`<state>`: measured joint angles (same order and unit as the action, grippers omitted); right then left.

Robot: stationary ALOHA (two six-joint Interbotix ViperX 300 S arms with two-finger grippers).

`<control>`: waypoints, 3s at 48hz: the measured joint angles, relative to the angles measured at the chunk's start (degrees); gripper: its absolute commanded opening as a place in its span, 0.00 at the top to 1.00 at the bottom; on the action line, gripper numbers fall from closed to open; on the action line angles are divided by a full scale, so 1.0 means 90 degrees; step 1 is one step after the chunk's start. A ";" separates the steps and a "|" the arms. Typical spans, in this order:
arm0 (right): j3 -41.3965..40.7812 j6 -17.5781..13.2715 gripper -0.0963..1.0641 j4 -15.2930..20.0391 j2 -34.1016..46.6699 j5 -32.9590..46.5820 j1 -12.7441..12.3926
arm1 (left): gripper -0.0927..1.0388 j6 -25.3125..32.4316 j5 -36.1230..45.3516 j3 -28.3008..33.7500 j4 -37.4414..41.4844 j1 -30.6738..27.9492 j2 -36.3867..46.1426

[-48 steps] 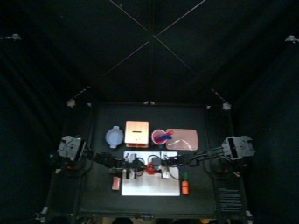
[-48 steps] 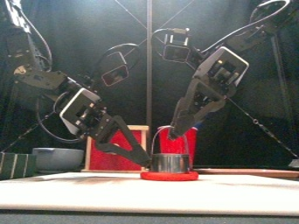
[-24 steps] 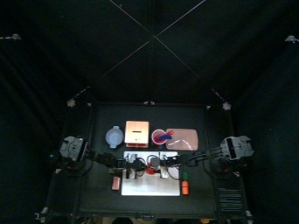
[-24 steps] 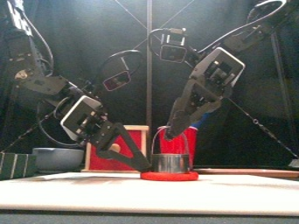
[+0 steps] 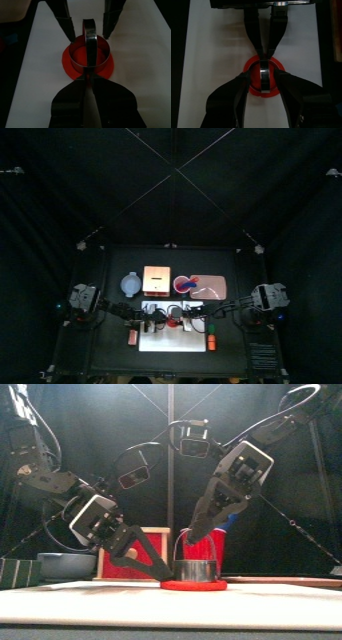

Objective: Get the cutter from the drawer then cut the dough then place the extra dough in the bowl
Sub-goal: Cut the dough

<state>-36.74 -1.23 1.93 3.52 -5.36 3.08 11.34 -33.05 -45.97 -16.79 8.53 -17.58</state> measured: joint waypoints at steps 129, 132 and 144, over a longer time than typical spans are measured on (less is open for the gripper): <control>-0.0088 -0.0010 0.54 0.0225 -0.0527 -0.0234 -0.0010 | 0.38 0.0000 -0.0254 -0.0342 -0.0020 -0.0029 0.0596; -0.0078 -0.0010 0.54 0.0234 -0.0459 -0.0234 -0.0010 | 0.38 0.0000 -0.0293 -0.0391 -0.0039 -0.0039 0.0625; 0.0098 -0.0010 0.54 0.0264 -0.0176 -0.0225 0.0000 | 0.38 -0.0010 -0.0342 -0.0469 -0.0107 -0.0088 0.0625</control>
<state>-35.86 -1.32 4.31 1.93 -7.38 3.08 11.25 -36.12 -50.19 -17.75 7.73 -11.95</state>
